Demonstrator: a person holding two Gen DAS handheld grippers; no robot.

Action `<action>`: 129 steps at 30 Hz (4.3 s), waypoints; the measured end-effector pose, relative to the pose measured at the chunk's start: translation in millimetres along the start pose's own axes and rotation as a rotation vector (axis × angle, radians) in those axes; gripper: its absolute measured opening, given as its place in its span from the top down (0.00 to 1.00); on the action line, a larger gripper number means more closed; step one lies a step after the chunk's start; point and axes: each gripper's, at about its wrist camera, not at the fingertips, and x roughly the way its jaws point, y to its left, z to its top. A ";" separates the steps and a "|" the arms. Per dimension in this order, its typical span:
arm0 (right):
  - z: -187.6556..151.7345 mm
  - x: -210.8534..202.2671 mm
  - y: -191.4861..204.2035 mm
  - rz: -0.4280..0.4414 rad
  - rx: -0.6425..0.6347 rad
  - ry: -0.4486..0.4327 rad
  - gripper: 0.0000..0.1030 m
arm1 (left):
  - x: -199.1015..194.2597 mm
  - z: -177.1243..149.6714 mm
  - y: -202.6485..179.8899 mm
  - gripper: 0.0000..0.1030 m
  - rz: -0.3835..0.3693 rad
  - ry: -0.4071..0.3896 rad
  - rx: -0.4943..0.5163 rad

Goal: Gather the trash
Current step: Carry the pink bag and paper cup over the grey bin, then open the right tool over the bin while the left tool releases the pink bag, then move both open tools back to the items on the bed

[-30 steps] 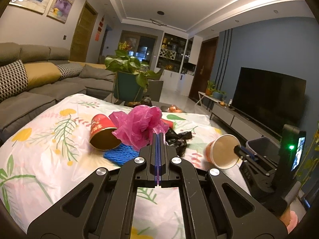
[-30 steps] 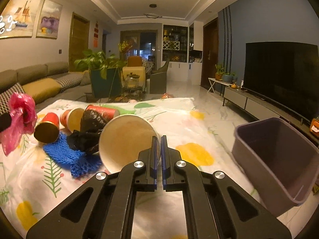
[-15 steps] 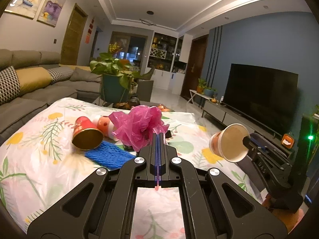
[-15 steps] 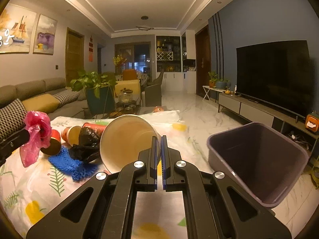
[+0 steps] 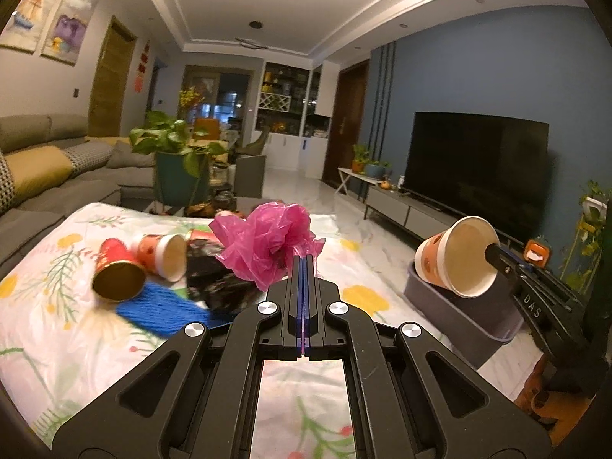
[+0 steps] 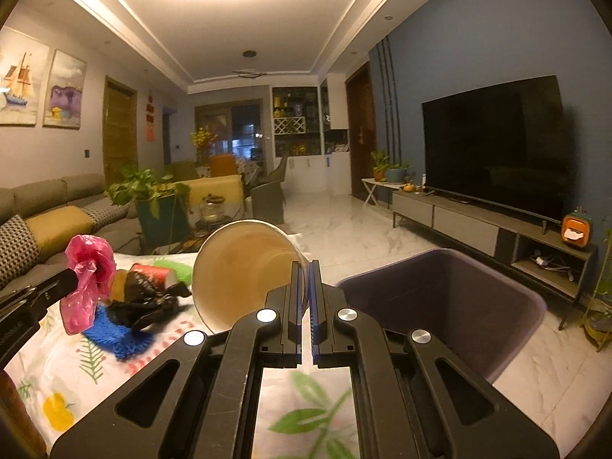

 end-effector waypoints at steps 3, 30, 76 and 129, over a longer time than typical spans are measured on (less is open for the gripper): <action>2.3 -4.7 -14.3 -0.027 0.013 -0.010 0.96 | 6.2 3.2 -14.8 1.00 -0.028 -0.001 0.015; 3.1 -13.7 -129.6 -0.255 0.124 -0.061 0.96 | 65.3 10.4 -157.7 1.00 -0.314 -0.011 0.137; -0.1 12.4 -144.9 -0.253 0.153 -0.048 0.96 | 119.0 -17.1 -198.0 0.98 -0.458 0.078 0.159; -35.6 22.1 102.4 0.223 -0.059 0.033 0.40 | -25.2 -31.4 121.2 0.15 0.415 -0.054 -0.152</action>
